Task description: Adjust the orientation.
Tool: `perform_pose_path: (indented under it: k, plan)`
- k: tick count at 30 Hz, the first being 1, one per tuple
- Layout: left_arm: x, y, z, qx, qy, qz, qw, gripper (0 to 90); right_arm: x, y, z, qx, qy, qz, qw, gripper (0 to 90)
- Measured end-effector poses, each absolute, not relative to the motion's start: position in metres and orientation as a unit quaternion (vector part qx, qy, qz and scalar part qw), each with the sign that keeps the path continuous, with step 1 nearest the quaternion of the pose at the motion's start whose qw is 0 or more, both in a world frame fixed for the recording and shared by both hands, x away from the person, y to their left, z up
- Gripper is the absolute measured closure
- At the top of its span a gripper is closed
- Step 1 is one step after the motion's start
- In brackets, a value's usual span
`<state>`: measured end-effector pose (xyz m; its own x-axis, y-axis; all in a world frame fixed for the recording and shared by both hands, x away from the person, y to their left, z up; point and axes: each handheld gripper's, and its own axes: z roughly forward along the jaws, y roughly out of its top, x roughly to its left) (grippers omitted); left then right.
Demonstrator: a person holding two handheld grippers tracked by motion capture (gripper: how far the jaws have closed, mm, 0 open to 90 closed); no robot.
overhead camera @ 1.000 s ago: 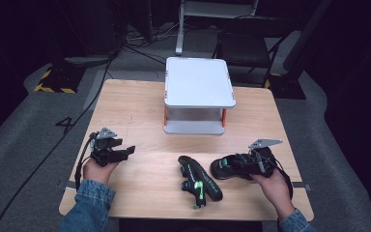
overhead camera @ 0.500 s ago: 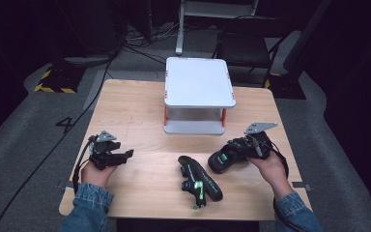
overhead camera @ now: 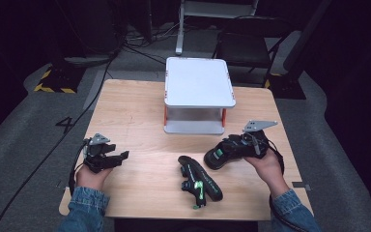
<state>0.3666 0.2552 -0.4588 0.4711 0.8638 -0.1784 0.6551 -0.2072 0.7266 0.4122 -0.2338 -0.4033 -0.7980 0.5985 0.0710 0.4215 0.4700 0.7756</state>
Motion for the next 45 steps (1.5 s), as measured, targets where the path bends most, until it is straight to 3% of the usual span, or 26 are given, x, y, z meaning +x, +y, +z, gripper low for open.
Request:
perform_pose_path:
  k: [5,6,7,8,12,25,30,32,33,34,37,38,42,45]
  plan:
    - [0.368,0.253,-0.459,0.768,0.492,0.133,0.388,34.9,0.402,-0.217,-0.41,0.282,0.87,0.395,0.083,61.6]
    - [0.369,0.252,-0.459,0.768,0.492,0.131,0.389,34.9,0.402,-0.21,-0.417,0.281,0.882,0.371,0.072,76.3]
    - [0.369,0.252,-0.459,0.768,0.492,0.131,0.389,34.9,0.402,-0.21,-0.417,0.281,0.882,0.371,0.072,76.3]
    - [0.371,0.252,-0.459,0.767,0.491,0.131,0.392,35.0,0.4,-0.208,-0.418,0.279,0.886,0.363,0.078,84.1]
    - [0.379,0.248,-0.458,0.764,0.492,0.127,0.399,35.0,0.393,-0.216,-0.41,0.284,0.885,0.356,0.099,84.3]
    - [0.416,0.218,-0.457,0.78,0.462,0.109,0.407,35.3,0.363,-0.264,-0.401,0.325,0.873,0.349,0.1,83.2]
    - [0.427,0.207,-0.458,0.784,0.455,0.099,0.41,35.3,0.355,-0.288,-0.402,0.361,0.862,0.342,0.095,80.8]
    - [0.427,0.205,-0.457,0.787,0.452,0.097,0.409,35.4,0.356,-0.289,-0.404,0.366,0.859,0.344,0.098,72.5]
    - [0.427,0.205,-0.457,0.787,0.452,0.097,0.409,35.4,0.356,-0.289,-0.404,0.366,0.859,0.344,0.098,72.5]
    - [0.426,0.204,-0.457,0.79,0.449,0.102,0.405,35.4,0.358,-0.29,-0.404,0.379,0.847,0.356,0.112,60.8]
    - [0.424,0.206,-0.457,0.79,0.449,0.104,0.403,35.3,0.363,-0.29,-0.402,0.387,0.835,0.372,0.124,55.9]
    - [0.42,0.21,-0.458,0.787,0.455,0.106,0.403,35.3,0.37,-0.287,-0.404,0.394,0.827,0.37,0.154,48.7]
    - [0.412,0.22,-0.458,0.78,0.466,0.11,0.403,35.4,0.388,-0.275,-0.42,0.391,0.843,0.328,0.17,44.1]
    - [0.404,0.229,-0.459,0.773,0.477,0.115,0.403,35.3,0.401,-0.271,-0.434,0.405,0.846,0.306,0.162,45.5]
